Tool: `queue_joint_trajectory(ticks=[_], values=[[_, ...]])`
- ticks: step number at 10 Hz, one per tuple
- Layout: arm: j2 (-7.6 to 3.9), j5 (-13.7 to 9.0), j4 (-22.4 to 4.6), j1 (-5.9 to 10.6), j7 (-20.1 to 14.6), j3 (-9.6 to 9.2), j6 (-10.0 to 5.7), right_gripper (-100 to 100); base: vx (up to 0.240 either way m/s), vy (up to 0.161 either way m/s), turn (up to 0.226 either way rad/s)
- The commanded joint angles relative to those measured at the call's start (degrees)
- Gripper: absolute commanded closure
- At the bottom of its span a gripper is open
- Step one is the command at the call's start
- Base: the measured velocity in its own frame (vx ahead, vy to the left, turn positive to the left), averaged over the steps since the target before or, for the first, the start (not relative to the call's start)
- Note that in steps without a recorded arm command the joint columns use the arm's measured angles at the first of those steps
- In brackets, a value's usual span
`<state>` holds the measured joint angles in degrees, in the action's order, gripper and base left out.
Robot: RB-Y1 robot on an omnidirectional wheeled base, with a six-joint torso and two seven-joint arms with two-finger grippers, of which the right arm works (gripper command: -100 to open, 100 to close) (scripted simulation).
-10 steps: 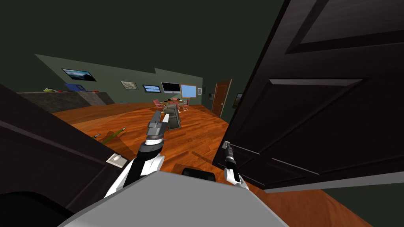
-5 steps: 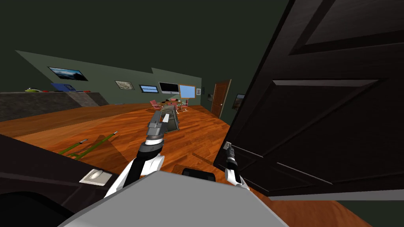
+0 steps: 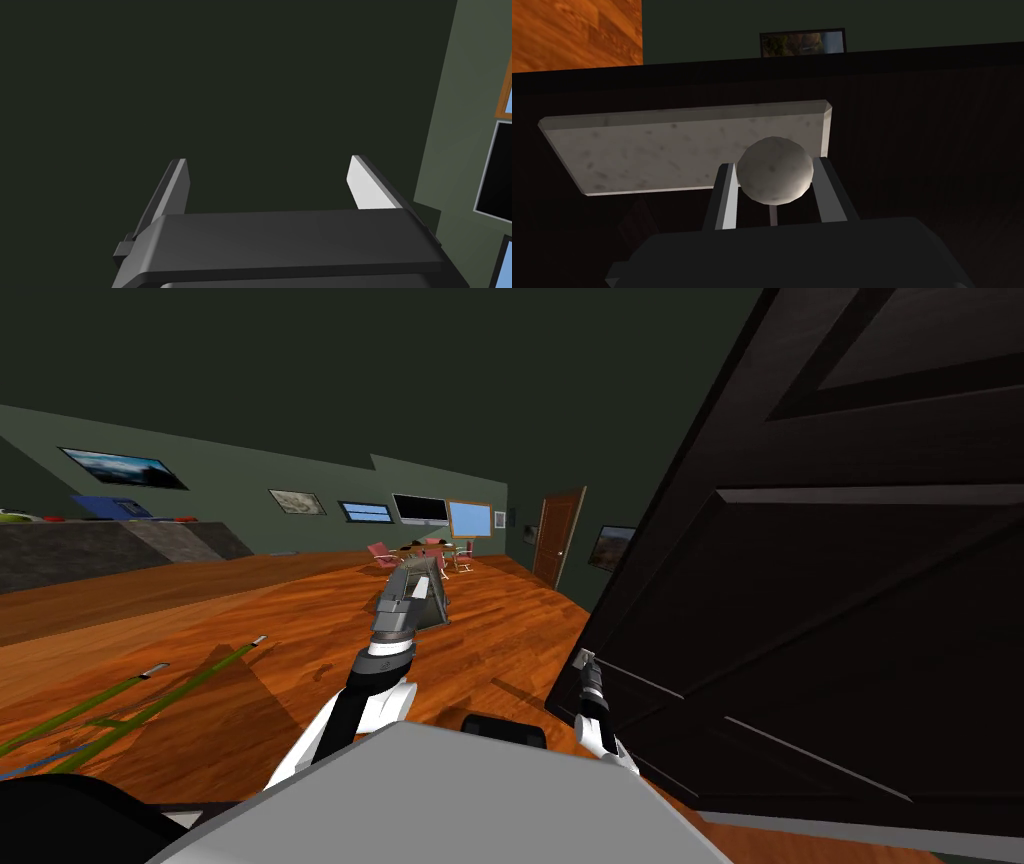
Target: Push the door open
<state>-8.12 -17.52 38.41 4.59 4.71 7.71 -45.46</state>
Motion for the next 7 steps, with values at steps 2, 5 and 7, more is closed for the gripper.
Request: queue_joint_trajectory(ticks=[2, 5, 7], values=[[0.10, -0.8, 1.6, -0.81, 1.0, 1.47, 0.58, 100, 0.168, 0.021, -0.047], [-0.06, -1.6, 1.5, -0.83, 1.5, 2.84, 0.49, 100, 0.206, 0.021, -0.045], [-0.32, -2.1, 0.1, -0.41, 1.6, 3.59, -0.17, 100, 0.119, -0.006, -0.032]])
